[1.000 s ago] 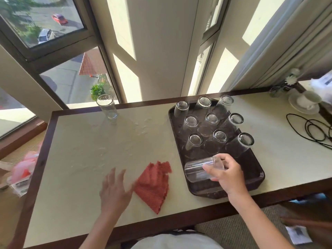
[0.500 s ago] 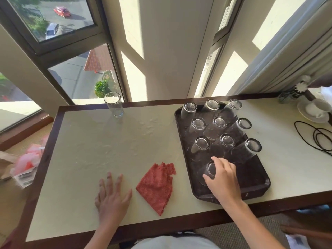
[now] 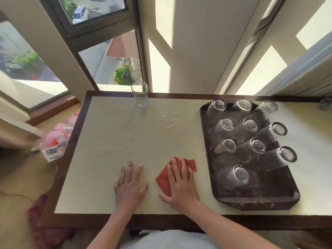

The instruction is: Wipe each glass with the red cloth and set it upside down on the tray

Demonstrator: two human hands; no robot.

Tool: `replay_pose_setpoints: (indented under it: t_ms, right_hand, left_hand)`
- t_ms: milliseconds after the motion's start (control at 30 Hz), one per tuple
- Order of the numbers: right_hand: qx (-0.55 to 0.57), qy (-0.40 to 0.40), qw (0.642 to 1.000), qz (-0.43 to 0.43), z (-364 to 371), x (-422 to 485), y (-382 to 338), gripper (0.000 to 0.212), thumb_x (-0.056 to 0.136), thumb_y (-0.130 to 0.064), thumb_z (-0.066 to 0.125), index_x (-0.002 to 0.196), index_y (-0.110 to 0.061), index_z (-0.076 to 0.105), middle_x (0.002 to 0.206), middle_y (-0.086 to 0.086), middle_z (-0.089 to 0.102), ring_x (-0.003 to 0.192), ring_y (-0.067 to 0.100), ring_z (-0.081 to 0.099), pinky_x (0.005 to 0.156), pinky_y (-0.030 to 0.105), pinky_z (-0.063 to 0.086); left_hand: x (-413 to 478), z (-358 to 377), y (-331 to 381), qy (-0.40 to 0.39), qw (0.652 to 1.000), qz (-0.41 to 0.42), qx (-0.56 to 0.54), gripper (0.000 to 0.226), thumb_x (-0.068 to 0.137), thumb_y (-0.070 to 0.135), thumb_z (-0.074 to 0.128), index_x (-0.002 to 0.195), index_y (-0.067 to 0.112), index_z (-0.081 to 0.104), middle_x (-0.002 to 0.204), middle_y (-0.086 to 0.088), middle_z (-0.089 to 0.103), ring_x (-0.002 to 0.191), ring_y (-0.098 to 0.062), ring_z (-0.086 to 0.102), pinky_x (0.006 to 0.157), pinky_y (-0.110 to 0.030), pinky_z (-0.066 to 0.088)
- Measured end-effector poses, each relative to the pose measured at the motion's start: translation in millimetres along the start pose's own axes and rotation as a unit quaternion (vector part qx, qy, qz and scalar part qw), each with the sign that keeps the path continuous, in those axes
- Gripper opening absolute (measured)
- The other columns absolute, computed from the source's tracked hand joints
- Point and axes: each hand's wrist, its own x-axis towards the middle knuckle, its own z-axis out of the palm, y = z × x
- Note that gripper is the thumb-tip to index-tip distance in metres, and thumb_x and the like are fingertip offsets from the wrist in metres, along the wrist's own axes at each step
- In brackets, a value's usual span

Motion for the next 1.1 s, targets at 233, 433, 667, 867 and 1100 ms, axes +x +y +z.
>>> replay_pose_setpoints:
  t_ms: [233,433,667,867,1100]
  right_hand:
    - [0.012,0.08,0.997,-0.014,16,16,3,0.049,0.092,-0.032,0.047,0.132,-0.007,0.061,0.144,0.015,0.052,0.132,0.044,0.048,0.095,0.057,0.05]
    - [0.337,0.061,0.926,0.161,-30,46,12,0.034,0.101,-0.03,0.042,0.116,-0.014,0.068,0.095,0.006,0.076,0.089,0.025,0.073,0.079,0.042,0.06]
    - [0.76,-0.018,0.581,0.29,-112,109,36,0.04,0.104,-0.025,0.036,0.113,0.001,0.064,0.111,0.024,0.07,0.091,0.04,0.066,0.08,0.055,0.056]
    - [0.853,-0.039,0.432,0.29,-149,135,38,0.045,0.102,-0.038,0.035,0.114,-0.005,0.064,0.105,0.024,0.073,0.086,0.039,0.072,0.066,0.039,0.055]
    - [0.895,-0.055,0.342,0.279,-146,139,39,0.05,0.098,-0.041,0.043,0.113,-0.001,0.069,0.12,0.029,0.065,0.106,0.046,0.066,0.08,0.048,0.059]
  left_hand:
    - [-2,-3,-4,0.024,0.999,0.013,-0.043,0.07,0.093,0.055,0.05,0.154,0.046,0.016,0.166,0.011,-0.006,0.154,-0.022,0.002,0.116,-0.05,0.023]
    - [8,-20,2,0.039,0.991,-0.039,-0.119,0.051,0.089,0.044,0.063,0.138,0.043,0.049,0.159,0.012,0.026,0.142,-0.022,0.028,0.108,-0.044,0.033]
    - [102,-88,27,0.135,0.915,-0.057,-0.375,0.039,0.08,0.019,0.072,0.118,0.014,0.067,0.121,-0.01,0.061,0.112,-0.03,0.061,0.098,-0.04,0.047]
    - [210,-145,58,0.143,0.874,-0.057,-0.461,0.084,0.074,0.026,0.085,0.144,0.014,0.039,0.146,-0.002,0.044,0.126,-0.02,0.048,0.108,-0.039,0.042]
    - [275,-145,72,0.138,0.88,0.013,-0.454,0.096,0.064,0.03,0.092,0.142,0.02,0.036,0.135,0.006,0.053,0.122,-0.012,0.049,0.103,-0.029,0.04]
